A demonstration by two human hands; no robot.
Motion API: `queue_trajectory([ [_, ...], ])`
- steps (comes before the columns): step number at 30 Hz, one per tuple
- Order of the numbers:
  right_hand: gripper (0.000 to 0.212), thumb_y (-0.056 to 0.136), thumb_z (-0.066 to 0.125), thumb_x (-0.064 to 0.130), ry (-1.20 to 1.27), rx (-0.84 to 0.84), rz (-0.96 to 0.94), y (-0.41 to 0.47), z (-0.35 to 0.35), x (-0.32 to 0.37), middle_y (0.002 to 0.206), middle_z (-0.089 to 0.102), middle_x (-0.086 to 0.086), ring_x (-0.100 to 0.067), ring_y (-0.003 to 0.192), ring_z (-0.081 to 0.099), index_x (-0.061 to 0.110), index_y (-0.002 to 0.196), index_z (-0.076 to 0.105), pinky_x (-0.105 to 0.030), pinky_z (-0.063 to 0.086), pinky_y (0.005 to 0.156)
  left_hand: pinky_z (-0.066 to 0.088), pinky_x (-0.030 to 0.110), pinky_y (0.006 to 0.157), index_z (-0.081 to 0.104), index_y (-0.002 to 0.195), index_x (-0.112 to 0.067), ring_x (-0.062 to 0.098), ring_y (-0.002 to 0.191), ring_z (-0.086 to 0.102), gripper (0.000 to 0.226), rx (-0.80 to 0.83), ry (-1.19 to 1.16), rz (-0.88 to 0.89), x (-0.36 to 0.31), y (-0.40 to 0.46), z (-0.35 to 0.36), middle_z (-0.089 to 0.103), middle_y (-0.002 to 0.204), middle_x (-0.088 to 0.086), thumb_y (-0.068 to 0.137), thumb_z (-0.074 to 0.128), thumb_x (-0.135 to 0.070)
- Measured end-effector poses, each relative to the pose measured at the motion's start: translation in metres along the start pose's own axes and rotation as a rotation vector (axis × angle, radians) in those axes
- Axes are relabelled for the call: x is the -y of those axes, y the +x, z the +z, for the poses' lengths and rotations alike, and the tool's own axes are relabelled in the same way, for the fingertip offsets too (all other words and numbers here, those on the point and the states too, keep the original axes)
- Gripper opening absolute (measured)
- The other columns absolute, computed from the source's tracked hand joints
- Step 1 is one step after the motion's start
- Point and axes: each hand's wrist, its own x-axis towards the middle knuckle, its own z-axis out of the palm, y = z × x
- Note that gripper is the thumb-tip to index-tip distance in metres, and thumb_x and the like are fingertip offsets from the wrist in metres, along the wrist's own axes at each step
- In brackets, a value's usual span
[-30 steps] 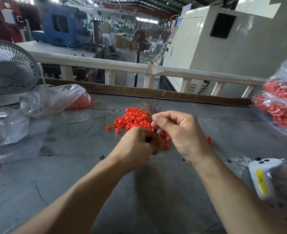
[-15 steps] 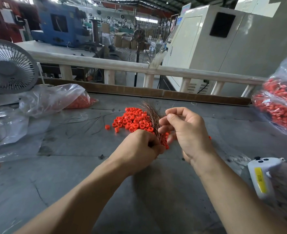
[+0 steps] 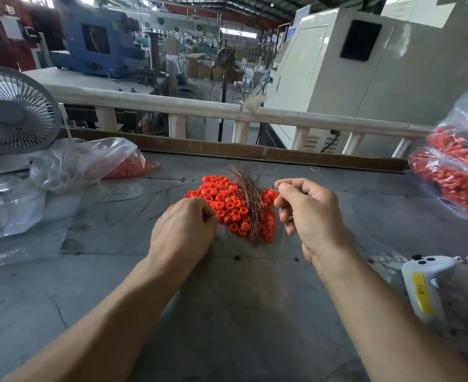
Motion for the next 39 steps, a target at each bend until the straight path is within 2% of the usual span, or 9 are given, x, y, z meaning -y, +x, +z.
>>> queue_trajectory([
  [5,0.017,0.098,0.063,0.012,-0.001,0.010,-0.007,0.001,0.001,-0.001,0.059,0.062,0.004,-0.007,0.043,0.046,0.012,0.085,0.072,-0.020,0.031,0.036,0.037,0.027,0.072,0.072,0.092,-0.030,0.010,0.087,0.056,0.003,0.038,-0.003,0.134,-0.006,-0.002,0.009,0.063,0.093,-0.013,0.089,0.072,-0.031],
  [12,0.016,0.098,0.065,0.014,-0.046,0.026,-0.045,0.000,0.002,-0.002,0.059,0.064,0.003,-0.007,0.044,0.048,0.013,0.084,0.073,-0.017,0.034,0.038,0.050,0.033,0.085,0.073,0.094,-0.031,0.012,0.092,0.059,0.010,0.102,0.019,0.231,-0.014,-0.003,0.011,0.062,0.099,-0.012,0.087,0.078,-0.034],
  [15,0.015,0.098,0.066,0.014,-0.059,0.031,-0.053,0.000,0.002,-0.002,0.059,0.064,0.002,-0.008,0.045,0.049,0.014,0.084,0.073,-0.016,0.035,0.039,0.049,0.032,0.083,0.070,0.089,-0.030,0.012,0.090,0.058,0.007,0.101,0.026,0.227,-0.015,-0.005,0.009,0.061,0.097,-0.012,0.088,0.077,-0.032],
  [17,0.015,0.097,0.067,0.016,-0.057,0.041,-0.049,0.000,0.002,-0.002,0.059,0.064,0.003,-0.008,0.046,0.049,0.014,0.084,0.073,-0.016,0.035,0.039,0.049,0.031,0.076,0.067,0.087,-0.028,0.012,0.085,0.059,0.007,0.072,-0.011,0.202,-0.014,-0.007,0.008,0.063,0.092,-0.011,0.090,0.073,-0.029],
  [21,0.013,0.096,0.070,0.018,-0.052,0.079,-0.059,-0.002,0.003,-0.002,0.059,0.062,0.003,-0.007,0.047,0.049,0.013,0.084,0.074,-0.016,0.036,0.040,0.056,0.029,0.070,0.068,0.086,-0.029,0.003,0.075,0.065,0.012,0.002,-0.289,0.078,-0.017,-0.007,0.002,0.070,0.083,-0.013,0.089,0.074,-0.019],
  [25,0.013,0.096,0.071,0.018,-0.016,0.170,-0.111,-0.006,0.005,0.000,0.060,0.061,0.003,-0.009,0.047,0.047,0.014,0.084,0.075,-0.017,0.035,0.040,0.061,0.034,0.078,0.071,0.094,-0.025,0.014,0.081,0.075,0.023,-0.006,-0.753,-0.041,-0.025,-0.006,-0.005,0.077,0.085,-0.003,0.084,0.080,-0.006],
  [30,0.012,0.091,0.072,0.029,-0.060,0.248,-0.181,-0.009,0.006,0.002,0.061,0.061,0.003,-0.009,0.051,0.050,0.021,0.085,0.077,-0.016,0.038,0.044,0.061,0.033,0.081,0.076,0.096,-0.012,0.019,0.076,0.073,0.023,0.090,-1.128,-0.123,-0.028,-0.005,-0.005,0.077,0.083,0.004,0.087,0.073,0.008],
  [34,0.013,0.087,0.071,0.034,-0.115,0.254,-0.223,-0.011,0.008,0.003,0.060,0.061,0.005,-0.008,0.052,0.051,0.023,0.083,0.077,-0.015,0.038,0.047,0.059,0.034,0.084,0.076,0.101,-0.009,0.021,0.081,0.071,0.028,0.167,-1.278,-0.133,-0.028,-0.004,-0.006,0.075,0.089,0.009,0.087,0.067,0.013],
  [39,0.011,0.093,0.072,0.025,-0.116,0.267,-0.261,-0.014,0.008,0.005,0.059,0.063,0.010,-0.001,0.052,0.054,0.021,0.084,0.077,-0.011,0.040,0.048,0.059,0.035,0.089,0.075,0.106,-0.006,0.025,0.089,0.070,0.029,0.219,-1.348,-0.095,-0.031,-0.006,-0.010,0.075,0.096,0.013,0.088,0.065,0.014],
])
